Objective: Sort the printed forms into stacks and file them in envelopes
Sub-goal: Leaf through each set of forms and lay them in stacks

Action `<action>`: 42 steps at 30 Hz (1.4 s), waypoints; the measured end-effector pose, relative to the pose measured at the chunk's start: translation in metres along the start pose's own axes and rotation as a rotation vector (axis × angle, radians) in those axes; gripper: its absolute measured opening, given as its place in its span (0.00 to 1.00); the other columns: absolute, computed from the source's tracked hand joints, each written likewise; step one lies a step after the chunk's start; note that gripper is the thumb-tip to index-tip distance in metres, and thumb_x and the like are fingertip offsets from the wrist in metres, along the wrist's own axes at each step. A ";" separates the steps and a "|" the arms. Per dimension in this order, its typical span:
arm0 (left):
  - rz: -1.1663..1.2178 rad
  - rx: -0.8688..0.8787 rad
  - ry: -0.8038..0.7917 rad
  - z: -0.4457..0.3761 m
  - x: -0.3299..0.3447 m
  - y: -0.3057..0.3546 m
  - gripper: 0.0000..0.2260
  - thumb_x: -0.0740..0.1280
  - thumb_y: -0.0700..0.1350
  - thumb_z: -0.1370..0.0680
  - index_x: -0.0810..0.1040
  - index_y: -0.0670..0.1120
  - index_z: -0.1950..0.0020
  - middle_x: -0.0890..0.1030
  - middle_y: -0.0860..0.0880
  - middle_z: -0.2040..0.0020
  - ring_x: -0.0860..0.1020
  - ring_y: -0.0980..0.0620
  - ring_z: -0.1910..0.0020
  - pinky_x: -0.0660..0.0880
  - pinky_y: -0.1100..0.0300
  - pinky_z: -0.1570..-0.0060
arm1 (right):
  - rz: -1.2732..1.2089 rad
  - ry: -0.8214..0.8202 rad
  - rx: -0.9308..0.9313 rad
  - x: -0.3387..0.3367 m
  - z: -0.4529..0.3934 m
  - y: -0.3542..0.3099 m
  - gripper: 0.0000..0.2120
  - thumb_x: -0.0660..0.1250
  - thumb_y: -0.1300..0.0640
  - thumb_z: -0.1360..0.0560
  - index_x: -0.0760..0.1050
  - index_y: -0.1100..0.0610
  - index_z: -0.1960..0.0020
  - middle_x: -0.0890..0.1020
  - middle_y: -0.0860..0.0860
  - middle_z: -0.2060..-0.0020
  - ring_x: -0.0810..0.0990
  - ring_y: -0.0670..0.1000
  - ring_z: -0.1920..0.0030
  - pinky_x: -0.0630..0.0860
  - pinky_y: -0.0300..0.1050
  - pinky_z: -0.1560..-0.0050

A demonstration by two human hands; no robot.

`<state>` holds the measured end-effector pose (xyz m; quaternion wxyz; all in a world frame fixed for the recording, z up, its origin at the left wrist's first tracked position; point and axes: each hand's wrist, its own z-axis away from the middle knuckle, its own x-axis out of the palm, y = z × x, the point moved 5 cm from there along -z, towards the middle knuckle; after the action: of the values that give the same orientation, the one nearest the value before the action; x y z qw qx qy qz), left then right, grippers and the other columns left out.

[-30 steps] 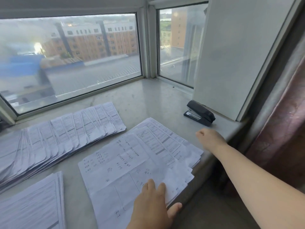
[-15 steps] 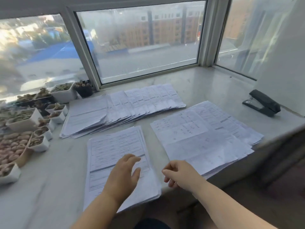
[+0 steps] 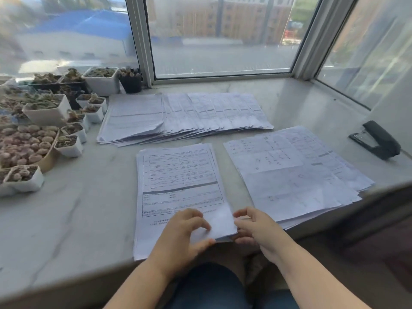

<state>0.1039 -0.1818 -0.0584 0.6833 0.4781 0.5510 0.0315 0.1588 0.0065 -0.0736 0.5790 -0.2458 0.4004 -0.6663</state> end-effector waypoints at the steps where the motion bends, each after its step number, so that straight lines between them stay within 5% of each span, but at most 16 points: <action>1: 0.026 -0.007 -0.006 0.000 -0.001 -0.001 0.08 0.71 0.59 0.29 0.80 0.59 0.53 0.70 0.67 0.46 0.69 0.64 0.42 0.65 0.68 0.39 | -0.026 -0.009 0.012 0.001 0.000 -0.001 0.08 0.70 0.58 0.25 0.76 0.54 0.46 0.83 0.56 0.50 0.85 0.55 0.54 0.79 0.41 0.61; 4: 0.109 -0.028 0.011 0.001 -0.003 -0.001 0.01 0.69 0.53 0.25 0.80 0.60 0.56 0.75 0.66 0.50 0.72 0.62 0.45 0.64 0.64 0.35 | -0.066 -0.017 0.033 0.002 -0.001 -0.001 0.09 0.70 0.54 0.24 0.76 0.55 0.45 0.85 0.55 0.53 0.85 0.53 0.56 0.79 0.42 0.60; 8: 0.237 -0.135 0.166 0.004 -0.004 -0.004 0.09 0.69 0.41 0.24 0.79 0.51 0.63 0.80 0.57 0.65 0.78 0.58 0.61 0.59 0.62 0.30 | -0.118 -0.024 0.024 0.000 -0.003 -0.004 0.10 0.70 0.54 0.24 0.76 0.57 0.45 0.85 0.55 0.57 0.84 0.51 0.60 0.80 0.42 0.62; 12: 0.397 -0.292 0.255 0.005 -0.007 -0.013 0.11 0.74 0.43 0.29 0.78 0.51 0.69 0.79 0.54 0.67 0.76 0.58 0.64 0.69 0.68 0.59 | -0.114 -0.039 -0.008 0.000 -0.005 -0.012 0.07 0.70 0.58 0.25 0.76 0.59 0.48 0.85 0.55 0.59 0.83 0.51 0.63 0.80 0.43 0.63; 19: 0.532 -0.306 0.287 0.001 -0.005 -0.013 0.21 0.67 0.48 0.23 0.65 0.48 0.74 0.66 0.53 0.76 0.65 0.56 0.73 0.63 0.61 0.67 | -0.112 -0.070 0.088 0.006 -0.007 -0.014 0.15 0.63 0.49 0.20 0.82 0.59 0.54 0.86 0.54 0.60 0.85 0.52 0.60 0.80 0.44 0.62; 23: 0.476 -0.294 0.335 0.001 -0.005 -0.011 0.08 0.71 0.41 0.26 0.76 0.51 0.63 0.79 0.54 0.68 0.75 0.60 0.67 0.70 0.69 0.65 | -0.063 -0.162 0.103 0.006 -0.007 -0.016 0.08 0.68 0.56 0.23 0.81 0.61 0.51 0.86 0.52 0.62 0.84 0.48 0.64 0.79 0.39 0.65; 27: 0.430 -0.256 0.346 0.002 -0.004 -0.011 0.16 0.68 0.39 0.25 0.67 0.55 0.47 0.75 0.48 0.70 0.72 0.57 0.72 0.70 0.67 0.69 | -0.017 -0.168 0.102 0.007 -0.009 -0.015 0.04 0.70 0.61 0.25 0.82 0.61 0.56 0.84 0.51 0.65 0.82 0.45 0.68 0.78 0.37 0.67; 33: 0.275 -0.145 0.254 0.004 -0.003 0.004 0.08 0.76 0.48 0.31 0.79 0.58 0.57 0.79 0.60 0.60 0.75 0.59 0.55 0.70 0.58 0.45 | 0.019 -0.070 0.065 0.013 -0.013 -0.015 0.07 0.73 0.57 0.27 0.81 0.61 0.59 0.84 0.49 0.69 0.82 0.44 0.69 0.76 0.36 0.70; 36: 0.217 -0.129 0.189 0.003 -0.002 0.005 0.08 0.77 0.52 0.33 0.81 0.53 0.57 0.78 0.60 0.60 0.73 0.61 0.53 0.69 0.57 0.42 | 0.041 -0.030 0.064 0.015 -0.012 -0.016 0.09 0.74 0.56 0.28 0.81 0.61 0.58 0.85 0.50 0.68 0.83 0.45 0.69 0.76 0.36 0.70; 42: 0.273 -0.183 0.200 0.001 -0.005 0.002 0.07 0.71 0.44 0.26 0.80 0.47 0.65 0.79 0.56 0.65 0.75 0.58 0.58 0.69 0.48 0.38 | 0.032 -0.072 0.097 0.011 -0.012 -0.016 0.08 0.71 0.54 0.25 0.81 0.59 0.56 0.85 0.50 0.67 0.82 0.45 0.68 0.77 0.38 0.68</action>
<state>0.1032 -0.1841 -0.0533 0.6551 0.4787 0.5411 0.2210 0.1379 -0.0008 -0.0682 0.6150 -0.2348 0.3504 -0.6662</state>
